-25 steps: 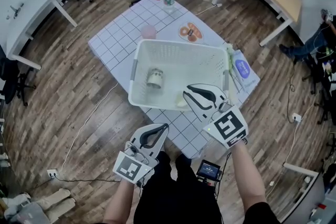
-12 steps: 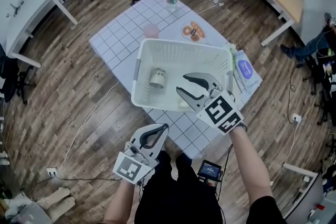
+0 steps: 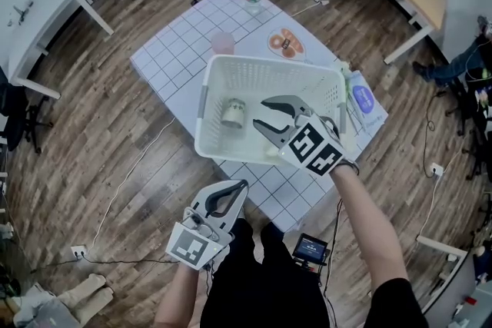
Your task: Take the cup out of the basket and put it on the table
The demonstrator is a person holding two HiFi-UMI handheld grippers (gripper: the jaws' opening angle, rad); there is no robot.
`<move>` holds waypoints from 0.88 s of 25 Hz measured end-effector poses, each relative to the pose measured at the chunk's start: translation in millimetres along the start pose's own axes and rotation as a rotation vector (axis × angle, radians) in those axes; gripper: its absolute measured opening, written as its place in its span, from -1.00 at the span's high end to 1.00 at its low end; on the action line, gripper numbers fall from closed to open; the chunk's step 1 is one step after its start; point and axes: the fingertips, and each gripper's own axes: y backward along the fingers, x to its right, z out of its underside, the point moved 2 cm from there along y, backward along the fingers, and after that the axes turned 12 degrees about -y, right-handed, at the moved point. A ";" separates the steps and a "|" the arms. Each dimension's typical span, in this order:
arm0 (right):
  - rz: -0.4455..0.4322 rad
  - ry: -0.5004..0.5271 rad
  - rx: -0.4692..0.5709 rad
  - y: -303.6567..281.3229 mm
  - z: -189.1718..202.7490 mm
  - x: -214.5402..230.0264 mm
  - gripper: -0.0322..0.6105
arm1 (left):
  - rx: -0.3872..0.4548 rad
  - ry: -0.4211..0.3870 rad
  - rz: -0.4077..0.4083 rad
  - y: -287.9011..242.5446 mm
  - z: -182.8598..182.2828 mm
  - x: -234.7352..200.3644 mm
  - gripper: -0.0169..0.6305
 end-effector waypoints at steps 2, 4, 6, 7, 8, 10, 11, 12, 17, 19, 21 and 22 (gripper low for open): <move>-0.006 0.002 -0.004 -7.8 1.1 3.4 0.40 | 0.001 -0.003 -0.001 -0.1 -0.5 -2.3 0.92; -0.017 0.005 -0.007 -16.1 2.8 5.9 0.40 | 0.001 -0.003 -0.001 0.0 -0.1 -3.5 0.92; -0.029 0.011 -0.017 -25.1 6.3 7.2 0.38 | 0.000 -0.003 -0.001 0.5 0.6 -4.2 0.92; -0.033 0.016 -0.028 -29.8 9.1 7.9 0.38 | -0.001 -0.004 -0.001 0.9 0.8 -4.5 0.92; -0.036 0.020 -0.042 -34.6 12.5 8.6 0.37 | -0.001 -0.005 0.000 1.3 0.9 -4.8 0.92; -0.044 0.026 -0.065 -44.3 17.9 8.3 0.37 | -0.002 -0.005 -0.001 2.4 1.3 -5.2 0.92; -0.048 0.029 -0.071 -49.1 19.7 7.4 0.37 | -0.004 -0.003 -0.002 3.0 1.8 -5.5 0.92; -0.051 0.033 -0.079 -54.0 21.9 6.4 0.36 | -0.005 0.000 -0.004 3.7 2.4 -5.7 0.92; -0.060 0.058 -0.124 -74.7 35.8 1.2 0.36 | -0.020 0.004 0.006 7.2 8.0 -3.7 0.92; -0.072 0.066 -0.134 -81.2 39.6 -0.4 0.36 | -0.022 0.006 0.010 7.5 9.2 -2.9 0.92; -0.085 0.084 -0.149 -87.6 43.5 -2.8 0.36 | -0.026 0.007 0.012 8.0 9.9 -2.9 0.92; -0.088 0.096 -0.159 -90.8 45.9 -3.6 0.36 | -0.027 0.007 0.013 8.0 10.2 -3.0 0.92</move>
